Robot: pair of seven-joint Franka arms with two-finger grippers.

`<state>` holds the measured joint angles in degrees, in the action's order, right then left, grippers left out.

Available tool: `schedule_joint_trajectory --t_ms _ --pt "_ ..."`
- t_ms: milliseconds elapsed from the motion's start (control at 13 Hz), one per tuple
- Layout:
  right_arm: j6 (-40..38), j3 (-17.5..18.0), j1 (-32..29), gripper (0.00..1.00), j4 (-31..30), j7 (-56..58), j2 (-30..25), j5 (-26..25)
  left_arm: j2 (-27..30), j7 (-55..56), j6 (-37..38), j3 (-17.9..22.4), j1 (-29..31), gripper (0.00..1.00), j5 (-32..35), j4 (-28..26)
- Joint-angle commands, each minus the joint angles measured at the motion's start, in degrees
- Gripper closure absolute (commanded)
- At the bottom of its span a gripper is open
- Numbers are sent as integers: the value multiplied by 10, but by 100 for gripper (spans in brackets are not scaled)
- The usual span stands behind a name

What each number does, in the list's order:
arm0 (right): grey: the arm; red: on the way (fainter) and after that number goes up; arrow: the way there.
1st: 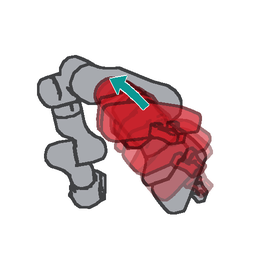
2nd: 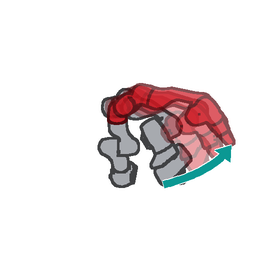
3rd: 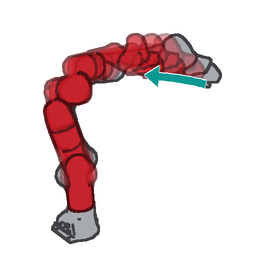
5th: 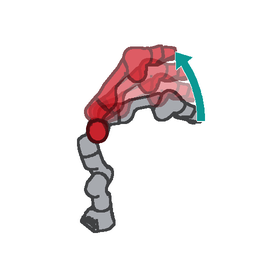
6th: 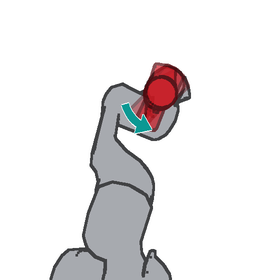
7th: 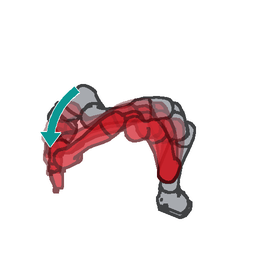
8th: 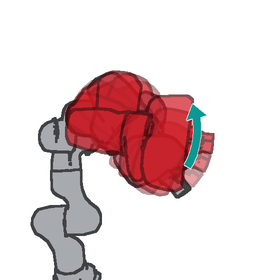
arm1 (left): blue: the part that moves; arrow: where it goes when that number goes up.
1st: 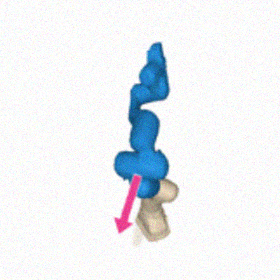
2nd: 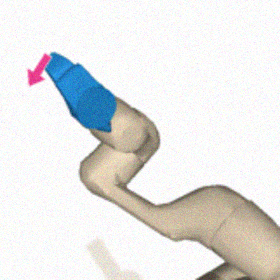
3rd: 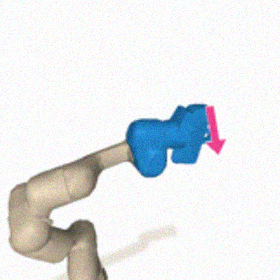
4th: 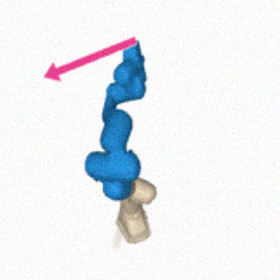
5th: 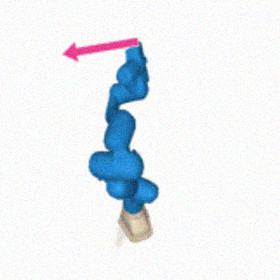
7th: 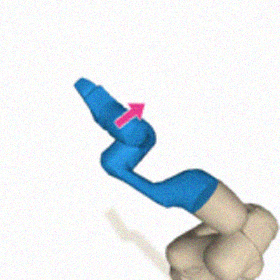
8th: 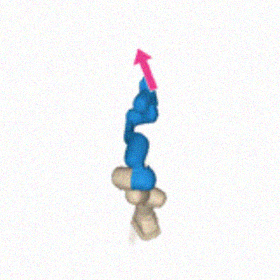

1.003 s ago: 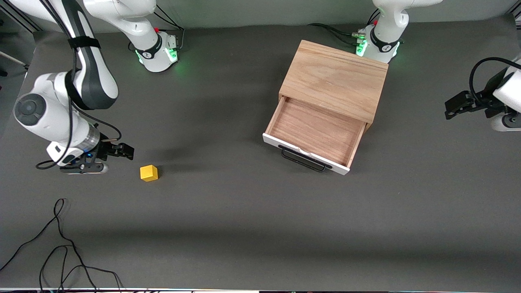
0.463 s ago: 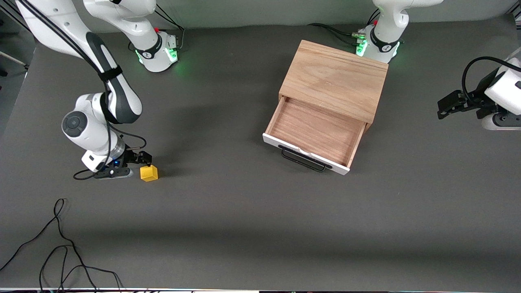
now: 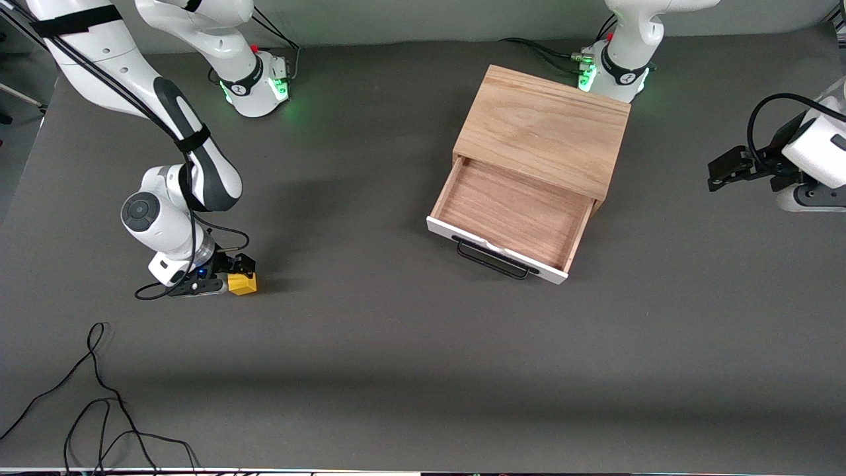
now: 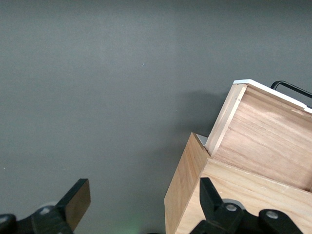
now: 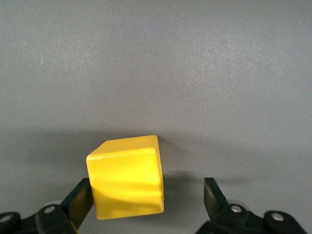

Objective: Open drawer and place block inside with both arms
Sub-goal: 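Reach the right gripper down to the yellow cube, then close the right gripper on the yellow cube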

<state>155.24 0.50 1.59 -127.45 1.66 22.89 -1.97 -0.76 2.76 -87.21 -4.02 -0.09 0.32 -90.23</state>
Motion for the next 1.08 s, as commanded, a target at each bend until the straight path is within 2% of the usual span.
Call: schedule_joint_trajectory --t_ms 0,77,232,309,386,540,617,772,849,1003 --pt "18 3 -4 0 4 15 10 -2 16 -11 5 10 -11 0 0 -14" --pt "23 3 -4 18 5 16 12 -2 16 -11 5 10 -11 0 0 -14" --pt "22 3 -3 66 11 16 15 -2 15 -11 5 9 -11 0 1 -14" --pt "21 4 -3 83 12 15 15 -2 14 -11 5 9 -11 0 0 -14" --pt "18 5 -2 95 16 13 14 -2 13 -12 5 9 -11 0 1 -14" --pt "-9 7 0 98 32 5 5 0 13 -13 5 8 -11 0 1 -14" --pt "-48 10 1 98 51 -6 -9 0 11 -14 5 8 -11 0 1 -13" --pt "-173 19 5 98 113 -35 -36 0 9 -15 5 8 -10 0 0 -12" --pt "-253 32 4 98 163 -57 -44 1 9 -17 5 8 -8 0 0 -8" --pt "-406 77 5 98 284 -125 -48 19 8 -35 5 9 -6 0 0 -7"
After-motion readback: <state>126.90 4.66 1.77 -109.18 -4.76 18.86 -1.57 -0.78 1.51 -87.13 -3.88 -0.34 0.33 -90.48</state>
